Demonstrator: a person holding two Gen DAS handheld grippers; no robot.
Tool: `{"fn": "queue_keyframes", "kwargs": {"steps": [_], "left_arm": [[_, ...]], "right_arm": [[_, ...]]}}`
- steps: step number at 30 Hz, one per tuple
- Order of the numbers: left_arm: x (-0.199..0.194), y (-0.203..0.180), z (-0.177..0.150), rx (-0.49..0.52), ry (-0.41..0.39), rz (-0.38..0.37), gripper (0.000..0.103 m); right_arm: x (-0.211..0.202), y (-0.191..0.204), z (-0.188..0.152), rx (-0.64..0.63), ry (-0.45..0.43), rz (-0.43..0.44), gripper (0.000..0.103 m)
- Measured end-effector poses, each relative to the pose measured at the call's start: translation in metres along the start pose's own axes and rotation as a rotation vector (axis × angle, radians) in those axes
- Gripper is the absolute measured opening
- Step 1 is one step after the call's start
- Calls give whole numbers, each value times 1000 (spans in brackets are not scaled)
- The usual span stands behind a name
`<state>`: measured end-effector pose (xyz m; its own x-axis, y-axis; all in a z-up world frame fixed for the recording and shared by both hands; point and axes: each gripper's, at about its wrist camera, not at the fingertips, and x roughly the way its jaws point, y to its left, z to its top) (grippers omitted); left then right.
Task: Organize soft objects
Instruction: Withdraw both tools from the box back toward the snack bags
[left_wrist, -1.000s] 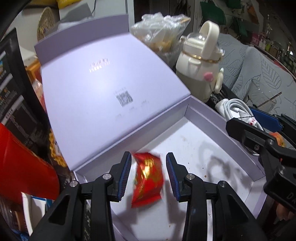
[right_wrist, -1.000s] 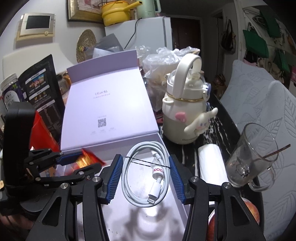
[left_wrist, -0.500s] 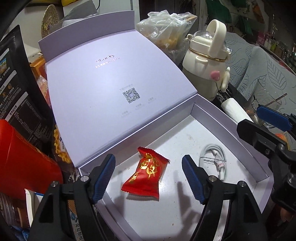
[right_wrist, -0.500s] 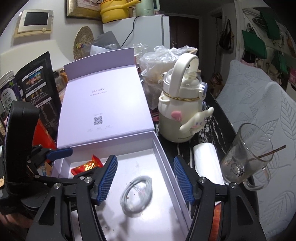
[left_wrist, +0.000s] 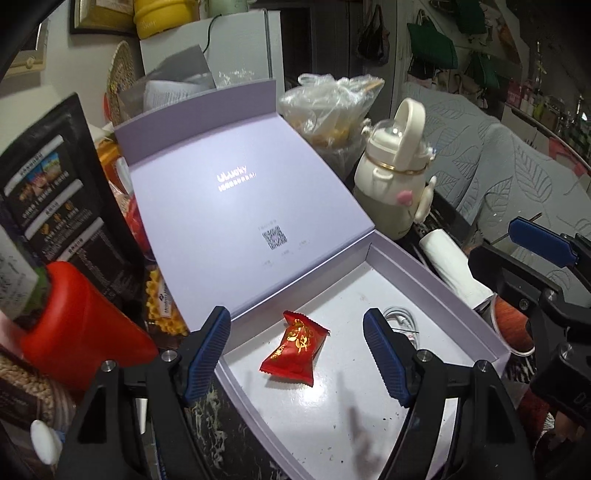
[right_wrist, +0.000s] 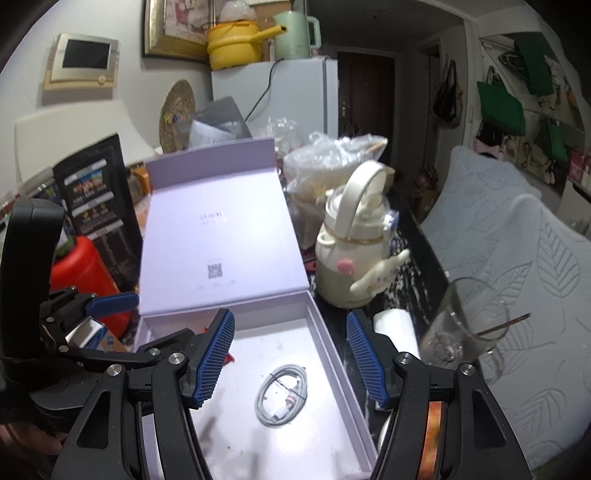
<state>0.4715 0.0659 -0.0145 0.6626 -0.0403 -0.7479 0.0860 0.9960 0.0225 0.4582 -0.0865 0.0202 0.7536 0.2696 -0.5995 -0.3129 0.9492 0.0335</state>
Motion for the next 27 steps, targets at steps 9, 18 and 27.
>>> {"fn": "queue_keyframes", "kwargs": {"steps": [9, 18, 27], "left_arm": [[-66, -9, 4, 14, -100, 2, 74], [-124, -17, -7, 24, -177, 4, 74], [-177, -18, -30, 19, -254, 2, 83]], "right_arm": [[-63, 11, 10, -23, -88, -15, 65], [-122, 24, 5, -36, -163, -32, 75], [-179, 36, -12, -25, -243, -46, 96]]}}
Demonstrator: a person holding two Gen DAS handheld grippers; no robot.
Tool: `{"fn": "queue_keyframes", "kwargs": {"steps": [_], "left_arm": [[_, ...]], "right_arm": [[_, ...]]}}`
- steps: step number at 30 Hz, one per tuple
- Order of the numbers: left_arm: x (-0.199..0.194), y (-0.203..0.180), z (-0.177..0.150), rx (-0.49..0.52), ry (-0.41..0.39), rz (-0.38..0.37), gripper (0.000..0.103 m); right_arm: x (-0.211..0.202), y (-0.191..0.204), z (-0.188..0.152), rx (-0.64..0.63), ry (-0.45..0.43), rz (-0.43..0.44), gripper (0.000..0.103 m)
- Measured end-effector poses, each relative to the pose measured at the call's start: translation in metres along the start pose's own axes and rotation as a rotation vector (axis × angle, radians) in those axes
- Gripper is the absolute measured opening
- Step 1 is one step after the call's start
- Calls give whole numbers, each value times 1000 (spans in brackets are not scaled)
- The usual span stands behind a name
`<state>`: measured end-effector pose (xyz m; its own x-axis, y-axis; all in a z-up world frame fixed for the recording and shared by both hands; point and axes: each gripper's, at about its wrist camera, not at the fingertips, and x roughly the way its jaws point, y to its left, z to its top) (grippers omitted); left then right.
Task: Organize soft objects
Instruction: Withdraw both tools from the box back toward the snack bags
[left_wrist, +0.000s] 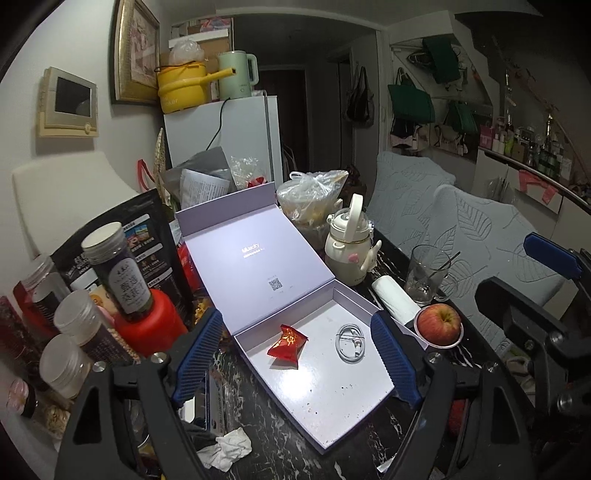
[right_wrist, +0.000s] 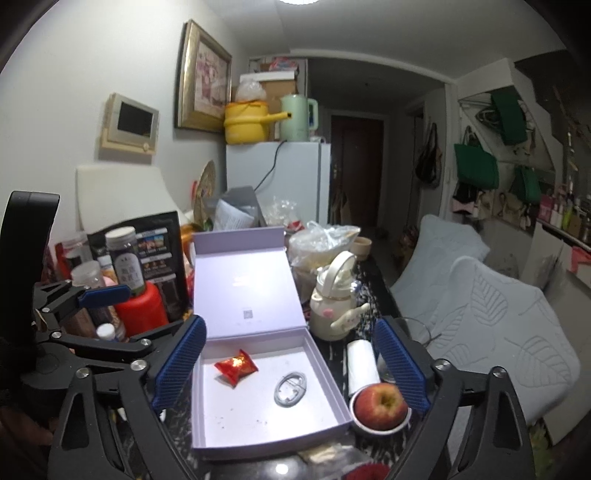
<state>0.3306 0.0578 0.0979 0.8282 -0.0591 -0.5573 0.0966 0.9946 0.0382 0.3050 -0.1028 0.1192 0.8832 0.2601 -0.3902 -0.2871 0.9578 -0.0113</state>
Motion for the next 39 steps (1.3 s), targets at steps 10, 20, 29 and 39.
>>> {"fn": "queue_keyframes", "kwargs": {"steps": [10, 20, 29, 39], "left_arm": [[-48, 2, -22, -2, -55, -5, 83], [-76, 3, -54, -1, -80, -25, 83], [-82, 0, -81, -5, -57, -59, 83], [-71, 2, -118, -16, 12, -79, 83]], "right_arm": [[-49, 13, -18, -7, -21, -7, 99], [-77, 19, -48, 24, 11, -12, 100], [-81, 16, -77, 57, 58, -8, 100], [-82, 21, -114, 87, 109, 3, 100]]}}
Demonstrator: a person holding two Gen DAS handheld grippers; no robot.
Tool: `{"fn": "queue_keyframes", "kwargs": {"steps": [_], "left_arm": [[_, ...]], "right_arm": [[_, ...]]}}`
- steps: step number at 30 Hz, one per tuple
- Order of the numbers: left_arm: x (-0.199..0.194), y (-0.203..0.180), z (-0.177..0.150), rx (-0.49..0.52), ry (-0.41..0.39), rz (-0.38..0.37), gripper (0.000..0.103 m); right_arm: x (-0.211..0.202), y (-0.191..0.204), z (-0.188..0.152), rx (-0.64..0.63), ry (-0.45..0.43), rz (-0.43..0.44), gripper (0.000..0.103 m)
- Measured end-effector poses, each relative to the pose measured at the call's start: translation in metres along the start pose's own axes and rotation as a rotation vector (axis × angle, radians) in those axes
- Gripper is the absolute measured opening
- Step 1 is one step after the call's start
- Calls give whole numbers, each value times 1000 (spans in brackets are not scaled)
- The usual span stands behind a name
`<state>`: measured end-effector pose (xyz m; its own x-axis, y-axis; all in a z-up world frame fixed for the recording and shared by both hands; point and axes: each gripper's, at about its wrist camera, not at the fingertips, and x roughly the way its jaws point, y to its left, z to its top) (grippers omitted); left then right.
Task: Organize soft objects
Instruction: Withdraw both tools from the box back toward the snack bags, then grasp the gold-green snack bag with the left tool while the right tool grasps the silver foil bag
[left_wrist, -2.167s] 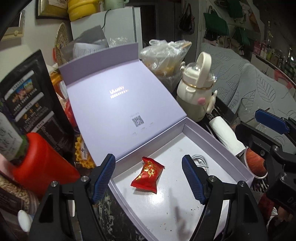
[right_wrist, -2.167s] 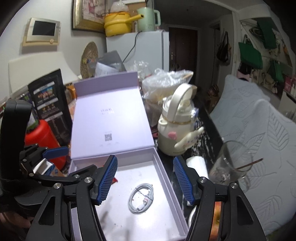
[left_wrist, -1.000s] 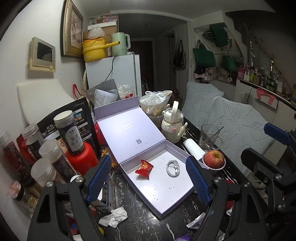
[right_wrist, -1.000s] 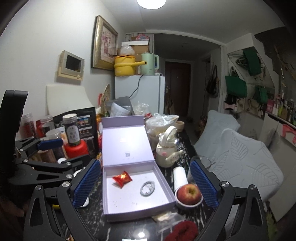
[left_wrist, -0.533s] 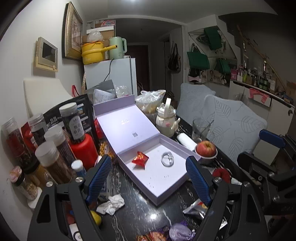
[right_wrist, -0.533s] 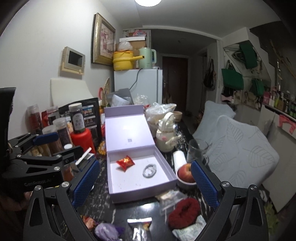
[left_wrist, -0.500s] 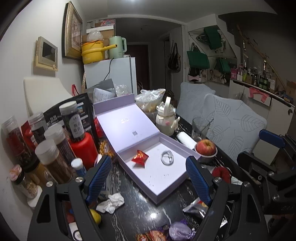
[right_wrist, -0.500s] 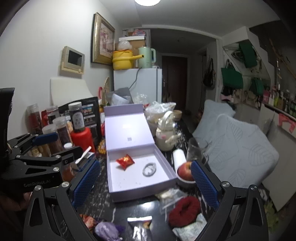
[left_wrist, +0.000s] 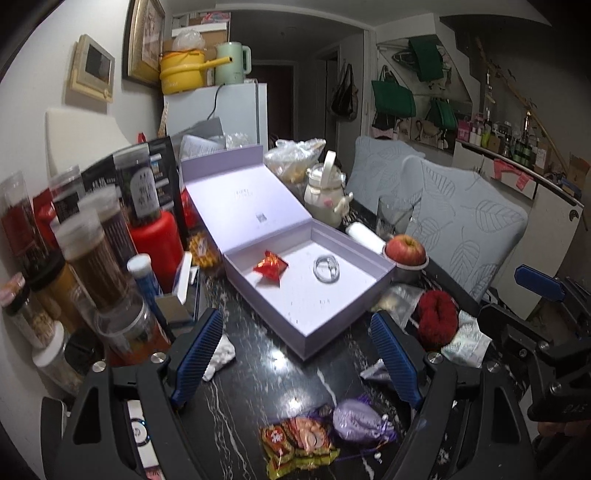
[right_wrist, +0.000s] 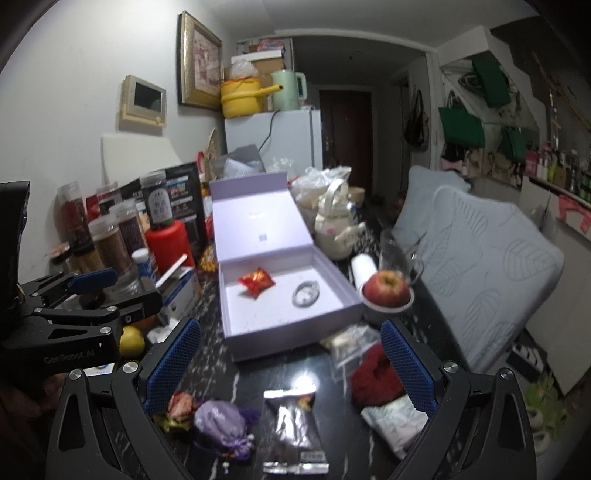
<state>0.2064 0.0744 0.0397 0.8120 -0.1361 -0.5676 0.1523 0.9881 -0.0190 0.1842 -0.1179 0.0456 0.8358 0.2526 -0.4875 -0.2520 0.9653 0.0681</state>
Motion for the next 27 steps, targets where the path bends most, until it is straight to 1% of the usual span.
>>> {"fn": "queue_keyframes", "kwargs": {"steps": [4, 12, 19, 23, 27], "left_arm": [[7, 1, -16, 3, 31, -1, 83], [23, 3, -48, 2, 107, -65, 83], [42, 4, -73, 11, 188, -98, 83], [56, 5, -83, 18, 239, -89, 83], [69, 12, -95, 5, 291, -81, 83]], "right_arm": [[7, 2, -15, -1, 32, 5, 100], [19, 5, -42, -1, 95, 38, 100], [28, 5, -60, -2, 136, 43, 100], [36, 1, -68, 11, 169, 32, 100], [42, -6, -71, 29, 185, 22, 100]]}}
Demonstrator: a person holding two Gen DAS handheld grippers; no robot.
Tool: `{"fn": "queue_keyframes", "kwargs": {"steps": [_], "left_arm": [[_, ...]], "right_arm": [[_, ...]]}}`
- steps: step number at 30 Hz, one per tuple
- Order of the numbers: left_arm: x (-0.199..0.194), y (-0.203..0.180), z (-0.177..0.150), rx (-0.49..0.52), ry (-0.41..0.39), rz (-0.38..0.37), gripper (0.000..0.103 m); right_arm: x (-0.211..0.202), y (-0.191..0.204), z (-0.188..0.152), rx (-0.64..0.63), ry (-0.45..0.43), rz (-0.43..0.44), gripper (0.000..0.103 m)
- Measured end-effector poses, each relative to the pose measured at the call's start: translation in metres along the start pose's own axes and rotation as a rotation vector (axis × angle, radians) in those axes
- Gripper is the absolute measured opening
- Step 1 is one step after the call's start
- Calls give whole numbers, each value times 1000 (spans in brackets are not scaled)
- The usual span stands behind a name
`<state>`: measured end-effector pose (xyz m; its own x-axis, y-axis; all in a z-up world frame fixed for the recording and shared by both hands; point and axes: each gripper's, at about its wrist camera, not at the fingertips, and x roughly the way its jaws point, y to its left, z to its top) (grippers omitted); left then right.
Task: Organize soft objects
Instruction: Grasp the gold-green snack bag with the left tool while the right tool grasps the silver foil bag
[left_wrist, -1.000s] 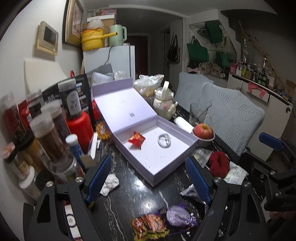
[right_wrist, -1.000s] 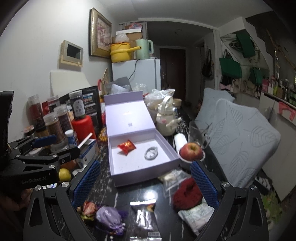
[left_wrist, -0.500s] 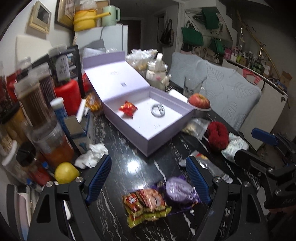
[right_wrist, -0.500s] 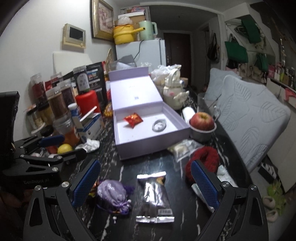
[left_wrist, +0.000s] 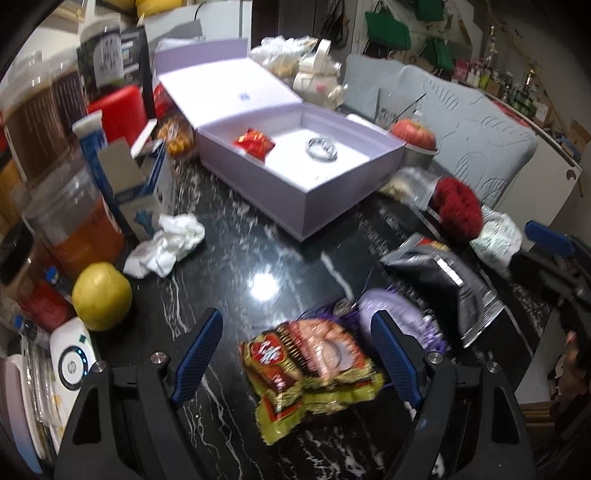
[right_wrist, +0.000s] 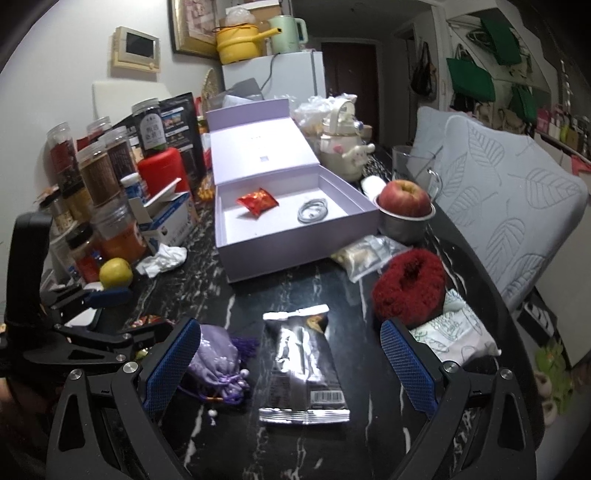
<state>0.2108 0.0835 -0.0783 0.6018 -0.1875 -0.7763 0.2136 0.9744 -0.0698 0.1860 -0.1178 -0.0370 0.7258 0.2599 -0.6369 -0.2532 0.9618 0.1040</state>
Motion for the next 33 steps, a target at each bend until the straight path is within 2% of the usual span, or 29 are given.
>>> {"fn": "queue_keyframes", "kwargs": {"steps": [5, 17, 21, 22, 23, 26, 29, 33], "left_arm": [[17, 12, -10, -32, 75, -49, 83], [31, 11, -21, -17, 137, -86, 83], [32, 6, -24, 15, 112, -53, 81], [31, 6, -24, 17, 105, -51, 78], [31, 5, -25, 22, 95, -48, 69], [30, 5, -24, 30, 87, -44, 68], [27, 11, -22, -9, 97, -73, 68], [18, 11, -22, -10, 80, -61, 68]], "right_arm": [[7, -7, -3, 1, 20, -19, 100], [22, -21, -13, 41, 71, -25, 100], [30, -22, -15, 40, 88, -23, 100], [33, -23, -16, 39, 93, -26, 100], [34, -23, -16, 40, 96, -27, 100], [40, -25, -18, 40, 110, -29, 100], [45, -27, -21, 40, 122, -29, 100], [52, -27, -24, 41, 141, -18, 97]]}}
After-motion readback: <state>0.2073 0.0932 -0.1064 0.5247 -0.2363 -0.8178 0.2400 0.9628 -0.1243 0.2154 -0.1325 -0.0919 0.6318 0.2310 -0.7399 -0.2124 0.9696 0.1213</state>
